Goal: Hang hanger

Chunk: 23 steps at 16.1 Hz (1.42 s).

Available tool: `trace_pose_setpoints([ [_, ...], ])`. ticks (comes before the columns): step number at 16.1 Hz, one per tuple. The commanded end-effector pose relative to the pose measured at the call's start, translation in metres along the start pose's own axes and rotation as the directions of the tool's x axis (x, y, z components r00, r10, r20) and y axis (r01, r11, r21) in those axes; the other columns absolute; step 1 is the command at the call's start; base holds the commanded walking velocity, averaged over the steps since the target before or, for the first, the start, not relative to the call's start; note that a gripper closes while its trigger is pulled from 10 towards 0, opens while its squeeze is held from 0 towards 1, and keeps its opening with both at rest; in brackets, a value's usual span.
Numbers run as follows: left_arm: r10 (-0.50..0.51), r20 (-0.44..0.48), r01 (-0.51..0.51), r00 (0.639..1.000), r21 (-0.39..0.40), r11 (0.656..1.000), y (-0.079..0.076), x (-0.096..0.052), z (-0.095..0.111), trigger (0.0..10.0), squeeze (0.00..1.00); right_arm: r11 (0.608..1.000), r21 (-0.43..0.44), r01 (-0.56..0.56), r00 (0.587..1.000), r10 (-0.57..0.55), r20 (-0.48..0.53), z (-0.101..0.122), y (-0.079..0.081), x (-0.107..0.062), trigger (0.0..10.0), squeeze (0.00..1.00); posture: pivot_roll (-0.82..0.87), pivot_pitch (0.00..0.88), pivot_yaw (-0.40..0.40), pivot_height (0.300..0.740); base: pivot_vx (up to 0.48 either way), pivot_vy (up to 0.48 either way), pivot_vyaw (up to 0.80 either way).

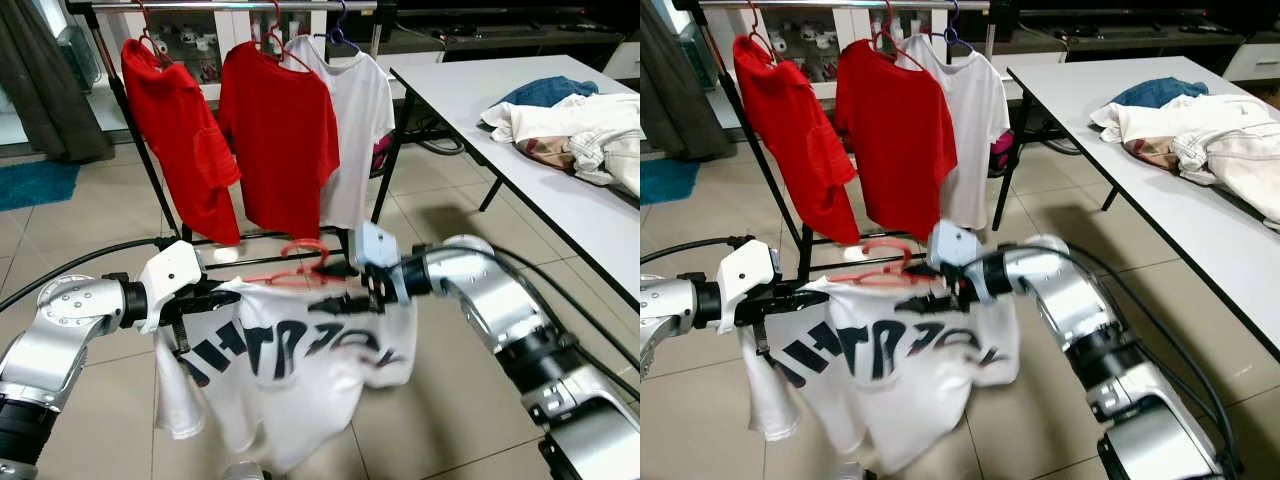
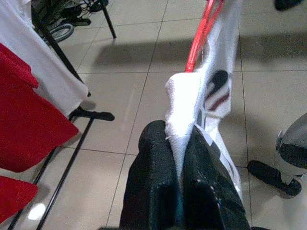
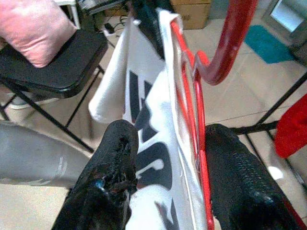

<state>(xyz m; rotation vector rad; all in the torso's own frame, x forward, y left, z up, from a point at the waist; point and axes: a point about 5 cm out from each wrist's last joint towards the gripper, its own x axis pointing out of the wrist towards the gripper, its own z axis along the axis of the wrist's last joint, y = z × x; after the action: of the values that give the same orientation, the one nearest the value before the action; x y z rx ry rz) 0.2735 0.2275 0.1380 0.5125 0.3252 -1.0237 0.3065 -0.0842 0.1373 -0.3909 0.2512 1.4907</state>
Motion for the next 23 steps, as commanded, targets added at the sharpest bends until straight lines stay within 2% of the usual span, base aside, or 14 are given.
trace_pose_setpoints([
  [1,0.032,0.018,-0.032,0.999,0.032,0.999,0.007,-0.003,0.008,0.0,0.00,1.000,-0.007,-0.030,1.000,0.030,-0.006,0.001,0.003,0.001,0.0,0.00,0.06,0.000,-0.009,0.740,0.000,0.000,0.00],
  [6,0.010,0.046,-0.011,0.999,0.033,0.999,0.004,-0.002,0.012,0.0,0.00,1.000,-0.014,0.013,0.999,-0.014,-0.040,-0.001,0.002,0.008,0.0,0.00,0.06,0.000,-0.011,0.740,0.000,0.000,0.00],
  [11,-0.013,0.065,0.011,0.998,0.033,0.999,-0.001,-0.004,0.016,0.0,0.00,0.998,-0.003,0.055,0.997,-0.055,-0.062,-0.005,-0.001,0.007,0.0,0.00,0.06,0.000,-0.014,0.740,0.000,0.000,0.00],
  [17,-0.001,0.061,0.000,0.998,0.016,1.000,0.001,-0.008,0.016,0.0,0.00,0.997,-0.009,0.082,0.994,-0.082,-0.068,-0.006,-0.005,0.004,0.0,0.00,0.07,0.000,-0.018,0.740,0.000,0.000,0.00],
  [18,0.028,0.079,-0.028,0.997,0.001,1.000,0.004,-0.014,0.018,10.0,0.00,0.996,-0.008,0.088,0.994,-0.088,-0.066,-0.005,-0.007,0.002,0.0,0.00,0.07,0.000,-0.017,0.740,0.000,0.000,0.00],
  [19,0.030,0.082,-0.031,0.996,0.009,0.999,0.005,-0.017,0.018,10.0,0.18,0.996,-0.008,0.090,0.994,-0.090,-0.066,-0.005,-0.007,0.001,0.0,0.00,0.07,0.000,-0.017,0.740,0.000,0.000,0.00],
  [20,0.023,0.070,-0.024,0.997,0.018,1.000,0.004,-0.021,0.016,10.0,1.00,0.996,-0.008,0.092,0.994,-0.093,-0.064,-0.004,-0.008,0.000,0.0,0.00,0.07,0.000,-0.015,0.740,0.000,0.000,0.00],
  [23,0.006,-0.001,-0.006,1.000,0.028,1.000,0.001,-0.032,0.005,10.0,1.00,0.995,-0.007,0.097,0.994,-0.097,-0.059,-0.004,-0.009,-0.003,0.0,0.00,0.07,0.000,-0.010,0.740,0.000,0.000,0.00],
])
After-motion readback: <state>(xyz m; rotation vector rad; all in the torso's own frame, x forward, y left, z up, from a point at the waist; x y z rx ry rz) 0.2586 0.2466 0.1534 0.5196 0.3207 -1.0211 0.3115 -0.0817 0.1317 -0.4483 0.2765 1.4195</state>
